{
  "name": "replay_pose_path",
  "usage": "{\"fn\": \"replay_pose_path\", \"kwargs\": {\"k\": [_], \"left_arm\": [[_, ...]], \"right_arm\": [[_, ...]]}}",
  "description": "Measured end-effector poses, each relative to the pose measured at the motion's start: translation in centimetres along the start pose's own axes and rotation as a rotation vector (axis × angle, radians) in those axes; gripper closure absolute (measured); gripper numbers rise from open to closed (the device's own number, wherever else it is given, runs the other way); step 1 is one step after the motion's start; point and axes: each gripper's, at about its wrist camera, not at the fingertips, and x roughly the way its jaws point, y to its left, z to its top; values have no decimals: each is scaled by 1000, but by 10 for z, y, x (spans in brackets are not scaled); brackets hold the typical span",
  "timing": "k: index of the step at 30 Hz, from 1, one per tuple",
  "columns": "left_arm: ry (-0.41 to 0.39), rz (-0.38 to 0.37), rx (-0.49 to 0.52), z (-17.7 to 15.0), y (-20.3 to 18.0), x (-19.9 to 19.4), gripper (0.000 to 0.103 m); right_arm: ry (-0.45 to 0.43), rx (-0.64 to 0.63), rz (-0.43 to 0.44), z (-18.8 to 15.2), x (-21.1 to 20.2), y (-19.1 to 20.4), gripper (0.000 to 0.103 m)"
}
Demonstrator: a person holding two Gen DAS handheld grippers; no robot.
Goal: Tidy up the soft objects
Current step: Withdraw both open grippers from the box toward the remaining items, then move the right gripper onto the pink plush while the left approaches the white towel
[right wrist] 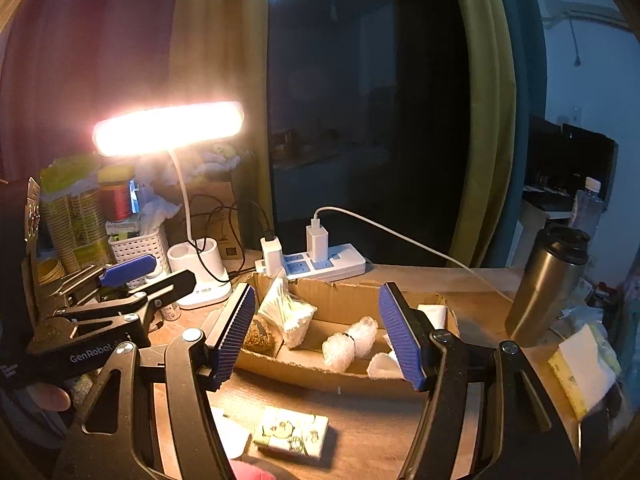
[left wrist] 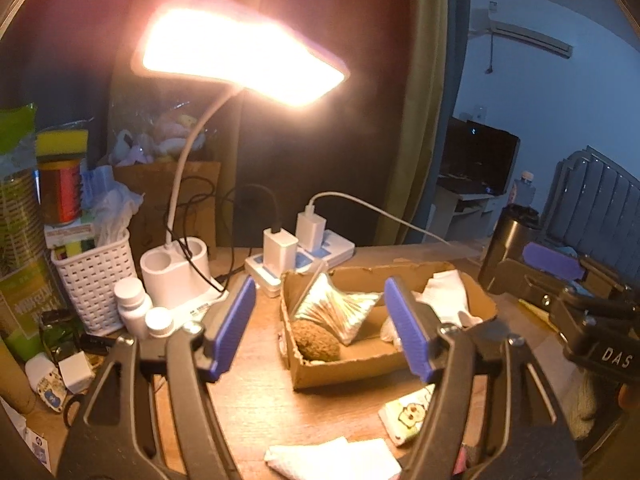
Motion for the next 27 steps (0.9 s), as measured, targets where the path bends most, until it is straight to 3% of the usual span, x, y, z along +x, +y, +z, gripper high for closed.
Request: {"fn": "replay_pose_path", "kwargs": {"k": [16,27], "left_arm": [[-21,-84,28,-16,-22,-44,28],[9,-110,57,-39,-38,-56,28]], "right_arm": [[-14,20,-65,-24,-51,-4,35],[-6,44,-88,-48,-77,-7,35]]}}
